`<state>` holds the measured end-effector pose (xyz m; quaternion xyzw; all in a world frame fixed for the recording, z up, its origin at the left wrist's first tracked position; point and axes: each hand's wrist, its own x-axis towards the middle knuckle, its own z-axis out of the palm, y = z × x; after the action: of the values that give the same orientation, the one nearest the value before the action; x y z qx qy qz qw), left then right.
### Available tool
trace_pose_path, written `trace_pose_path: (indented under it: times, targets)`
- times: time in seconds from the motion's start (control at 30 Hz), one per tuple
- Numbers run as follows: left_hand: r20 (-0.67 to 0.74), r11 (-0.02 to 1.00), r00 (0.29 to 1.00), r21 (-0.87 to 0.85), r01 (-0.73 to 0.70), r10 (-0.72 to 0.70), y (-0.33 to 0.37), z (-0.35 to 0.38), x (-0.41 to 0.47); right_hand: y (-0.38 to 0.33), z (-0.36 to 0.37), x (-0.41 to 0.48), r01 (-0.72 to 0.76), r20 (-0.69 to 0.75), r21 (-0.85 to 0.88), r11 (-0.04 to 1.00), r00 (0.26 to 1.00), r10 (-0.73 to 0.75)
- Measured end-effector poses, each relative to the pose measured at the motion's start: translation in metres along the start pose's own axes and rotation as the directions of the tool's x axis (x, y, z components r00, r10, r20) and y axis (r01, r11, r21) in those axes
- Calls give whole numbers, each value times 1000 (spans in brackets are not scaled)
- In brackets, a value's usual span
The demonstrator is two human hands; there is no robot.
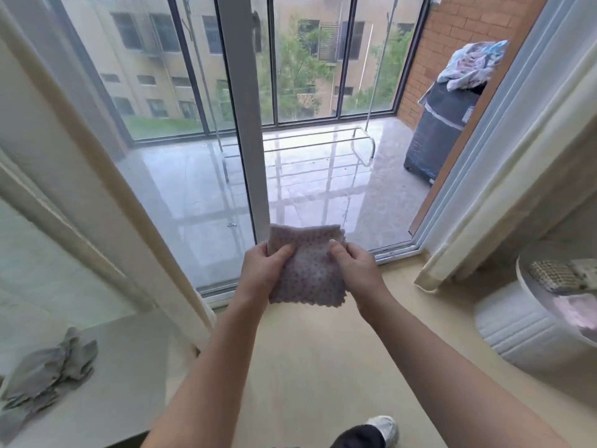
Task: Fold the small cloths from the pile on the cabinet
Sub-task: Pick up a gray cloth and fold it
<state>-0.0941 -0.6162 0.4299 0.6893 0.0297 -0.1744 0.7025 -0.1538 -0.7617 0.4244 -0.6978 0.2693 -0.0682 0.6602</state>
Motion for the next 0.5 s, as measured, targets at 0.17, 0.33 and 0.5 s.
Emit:
trace_pose_path:
  times: [0.17, 0.33, 0.5]
  targets:
    - [143, 998, 988, 3, -55, 54, -2, 114, 33, -1, -123, 56, -43, 29, 70, 997, 999, 41]
    - [330, 997, 942, 65, 46, -65, 2, 252, 56, -3, -261, 92, -136, 28, 147, 980, 991, 133]
    - [351, 983, 929, 171, 60, -118, 7, 377, 64, 5, -363, 123, -157, -110, 247, 956, 976, 189]
